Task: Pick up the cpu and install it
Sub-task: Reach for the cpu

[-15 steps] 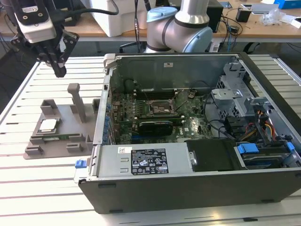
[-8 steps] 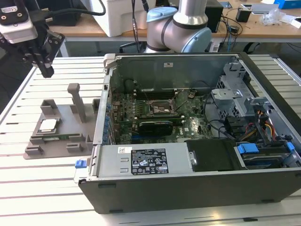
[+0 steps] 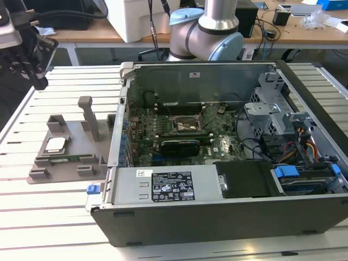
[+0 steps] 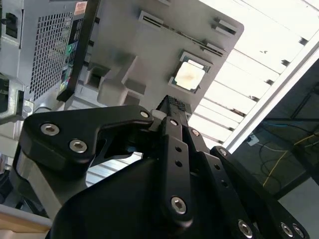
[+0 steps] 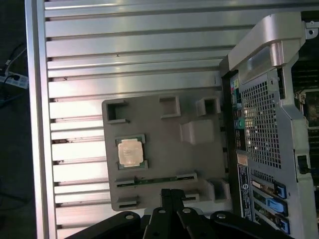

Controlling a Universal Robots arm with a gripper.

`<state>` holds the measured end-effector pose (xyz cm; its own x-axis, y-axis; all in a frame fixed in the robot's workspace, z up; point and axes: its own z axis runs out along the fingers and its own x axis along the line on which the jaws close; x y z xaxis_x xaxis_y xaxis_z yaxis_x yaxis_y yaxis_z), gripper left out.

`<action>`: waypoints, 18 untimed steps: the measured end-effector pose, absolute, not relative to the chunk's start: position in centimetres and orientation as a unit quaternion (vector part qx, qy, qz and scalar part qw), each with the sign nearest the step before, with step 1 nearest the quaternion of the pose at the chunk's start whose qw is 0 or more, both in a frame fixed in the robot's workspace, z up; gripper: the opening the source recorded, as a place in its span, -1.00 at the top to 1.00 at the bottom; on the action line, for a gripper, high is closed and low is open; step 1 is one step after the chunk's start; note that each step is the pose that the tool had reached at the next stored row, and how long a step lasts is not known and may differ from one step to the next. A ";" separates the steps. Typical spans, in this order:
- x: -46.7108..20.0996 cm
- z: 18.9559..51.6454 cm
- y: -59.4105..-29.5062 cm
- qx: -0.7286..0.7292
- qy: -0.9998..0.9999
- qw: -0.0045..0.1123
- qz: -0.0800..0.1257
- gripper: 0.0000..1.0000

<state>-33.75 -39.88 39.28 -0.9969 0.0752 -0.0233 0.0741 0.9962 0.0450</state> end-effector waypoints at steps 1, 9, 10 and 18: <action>-33.9 39.3 -39.9 0.037 0.999 0.012 0.022 0.79; -37.2 39.3 -39.9 0.037 0.999 0.013 0.022 0.79; -37.4 39.3 -39.9 0.037 0.999 0.013 0.022 0.79; -37.9 39.3 -39.9 0.037 0.999 0.013 0.022 0.79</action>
<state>-37.88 -39.88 39.26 -0.9969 0.0753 -0.0234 0.0742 0.9962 0.0451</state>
